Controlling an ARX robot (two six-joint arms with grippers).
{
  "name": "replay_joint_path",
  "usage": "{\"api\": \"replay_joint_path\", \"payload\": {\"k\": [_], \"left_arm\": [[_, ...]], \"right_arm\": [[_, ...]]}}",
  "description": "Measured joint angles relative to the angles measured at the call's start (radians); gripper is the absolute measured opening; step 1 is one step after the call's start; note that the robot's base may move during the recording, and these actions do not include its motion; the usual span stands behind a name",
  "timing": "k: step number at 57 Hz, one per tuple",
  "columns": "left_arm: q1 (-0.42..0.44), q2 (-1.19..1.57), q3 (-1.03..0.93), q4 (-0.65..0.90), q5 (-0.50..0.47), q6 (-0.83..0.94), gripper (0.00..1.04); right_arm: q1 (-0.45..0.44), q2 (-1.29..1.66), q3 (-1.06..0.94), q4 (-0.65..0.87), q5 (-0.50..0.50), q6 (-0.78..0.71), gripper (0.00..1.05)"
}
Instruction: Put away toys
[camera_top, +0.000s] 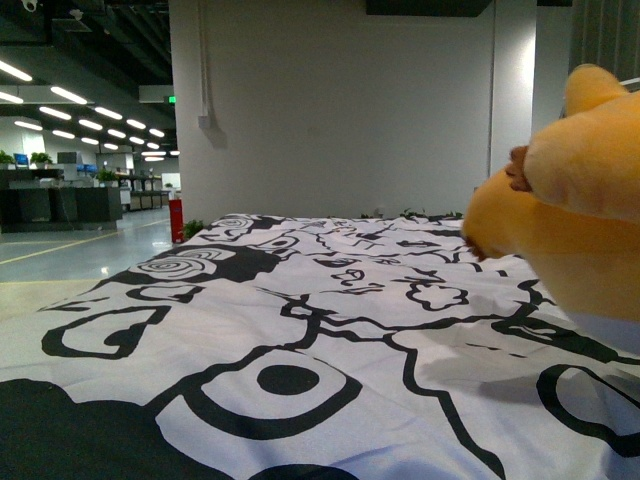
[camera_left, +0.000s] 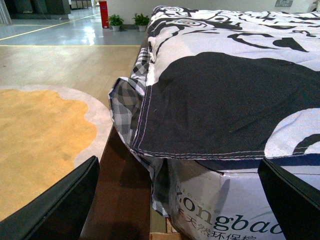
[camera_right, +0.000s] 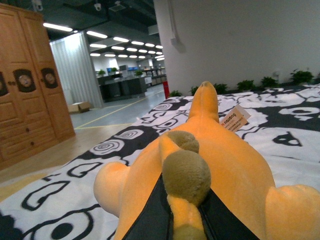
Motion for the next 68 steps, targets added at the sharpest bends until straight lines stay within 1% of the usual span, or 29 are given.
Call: {"api": "replay_joint_path", "payload": {"k": [2,9,15,31,32,33,34,36,39,41,44,52,68], "left_arm": [[0.0,0.0,0.0,0.0,0.0,0.0,0.98],[0.0,0.0,0.0,0.0,0.0,0.0,0.98],[0.0,0.0,0.0,0.0,0.0,0.0,0.98],[0.0,0.0,0.0,0.0,0.0,0.0,0.98],[0.0,0.0,0.0,0.0,0.0,0.0,0.98],[0.0,0.0,0.0,0.0,0.0,0.0,0.98],[0.0,0.0,0.0,0.0,0.0,0.0,0.98],[0.0,0.0,0.0,0.0,0.0,0.0,0.98],[0.0,0.0,0.0,0.0,0.0,0.0,0.98],[0.0,0.0,0.0,0.0,0.0,0.0,0.98],[0.0,0.0,0.0,0.0,0.0,0.0,0.98],[0.0,0.0,0.0,0.0,0.0,0.0,0.98],[0.0,0.0,0.0,0.0,0.0,0.0,0.98]], "right_arm": [[0.021,-0.015,-0.005,-0.018,0.011,-0.005,0.06],[0.048,-0.028,-0.005,-0.065,0.054,-0.032,0.06],[0.049,-0.029,-0.005,-0.095,0.071,-0.051,0.06],[0.049,-0.029,-0.005,-0.096,0.081,-0.06,0.06],[0.057,-0.032,-0.002,-0.113,0.104,-0.078,0.06],[0.077,-0.04,0.013,-0.171,0.169,-0.104,0.06],[0.09,-0.045,0.022,-0.207,0.202,-0.117,0.06],[0.138,-0.066,0.047,-0.343,0.33,-0.179,0.06],[0.167,-0.096,0.042,-0.462,0.435,-0.247,0.06],[0.175,-0.114,0.023,-0.494,0.47,-0.275,0.06],[0.178,-0.135,-0.011,-0.496,0.498,-0.303,0.06],[0.18,-0.193,-0.091,-0.47,0.506,-0.343,0.06],[0.18,-0.28,-0.204,-0.441,0.507,-0.356,0.06]]}}
